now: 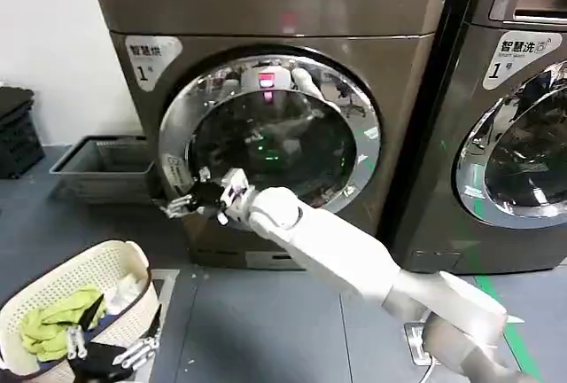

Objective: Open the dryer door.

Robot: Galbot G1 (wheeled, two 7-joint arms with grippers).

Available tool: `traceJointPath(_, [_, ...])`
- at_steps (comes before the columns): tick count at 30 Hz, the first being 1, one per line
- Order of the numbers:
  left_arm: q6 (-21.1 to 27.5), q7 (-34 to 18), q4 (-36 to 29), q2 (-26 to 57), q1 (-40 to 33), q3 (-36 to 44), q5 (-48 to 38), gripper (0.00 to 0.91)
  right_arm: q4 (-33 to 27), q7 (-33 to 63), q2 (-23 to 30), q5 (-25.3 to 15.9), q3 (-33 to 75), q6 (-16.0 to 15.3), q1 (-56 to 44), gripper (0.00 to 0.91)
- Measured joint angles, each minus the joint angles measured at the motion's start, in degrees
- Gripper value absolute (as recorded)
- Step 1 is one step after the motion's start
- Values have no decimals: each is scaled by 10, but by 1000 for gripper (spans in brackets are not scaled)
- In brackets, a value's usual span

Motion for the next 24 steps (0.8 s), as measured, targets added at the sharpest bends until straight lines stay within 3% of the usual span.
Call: traceJointPath(24, [31,2,15,-1,-26,-73,-97,907,129,-57,-80,10,-44,36,-2,907])
